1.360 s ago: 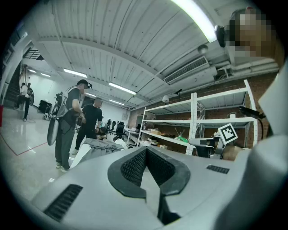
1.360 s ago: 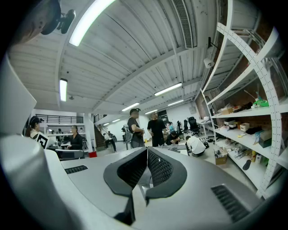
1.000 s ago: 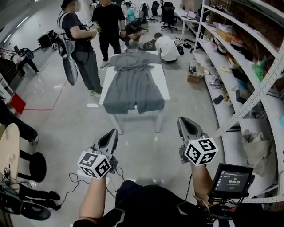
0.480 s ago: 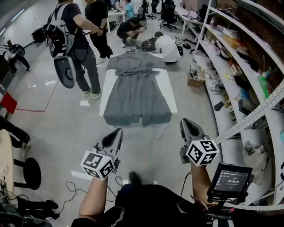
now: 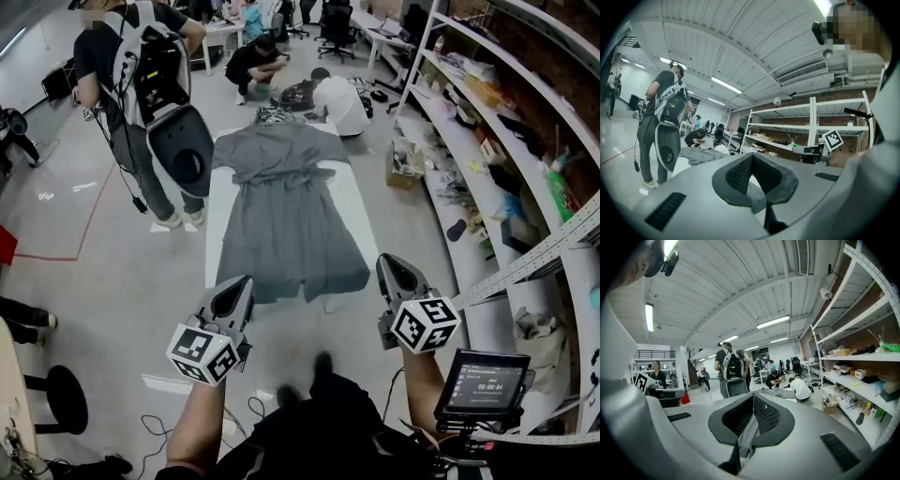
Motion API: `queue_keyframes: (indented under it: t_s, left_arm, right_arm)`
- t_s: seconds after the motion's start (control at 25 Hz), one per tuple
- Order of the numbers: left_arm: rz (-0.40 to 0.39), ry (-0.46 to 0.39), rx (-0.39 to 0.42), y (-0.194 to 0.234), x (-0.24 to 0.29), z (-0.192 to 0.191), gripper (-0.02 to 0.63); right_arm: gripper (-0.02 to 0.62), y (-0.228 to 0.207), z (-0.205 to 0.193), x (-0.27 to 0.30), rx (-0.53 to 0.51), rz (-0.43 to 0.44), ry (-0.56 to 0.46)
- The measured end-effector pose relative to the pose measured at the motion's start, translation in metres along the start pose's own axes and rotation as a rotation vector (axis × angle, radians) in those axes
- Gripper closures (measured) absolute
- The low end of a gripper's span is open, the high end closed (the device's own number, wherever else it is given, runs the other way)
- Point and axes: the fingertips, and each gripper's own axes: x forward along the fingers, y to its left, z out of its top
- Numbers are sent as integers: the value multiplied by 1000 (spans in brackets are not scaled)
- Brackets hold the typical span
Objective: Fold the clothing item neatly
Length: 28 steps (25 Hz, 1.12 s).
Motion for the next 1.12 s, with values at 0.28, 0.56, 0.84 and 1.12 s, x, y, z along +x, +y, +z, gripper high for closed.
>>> queue_keyframes:
  t_s: [0.28,0.56,0.84,1.12]
  left_arm:
    - [18,15,2,43,100,15,618]
    - [24,27,-4,84,199,33,618]
    - [-18,60,-27,132,258,47,618]
    - [-136,123,-22,158,317,41,618]
  right_arm:
    - [588,-59,18,91,25,23,-8]
    - [588,-109,44,183,14,62,-10]
    - [588,-136,55,247,39,-32,-2]
    - [588,-160,49,289,34,-141,13]
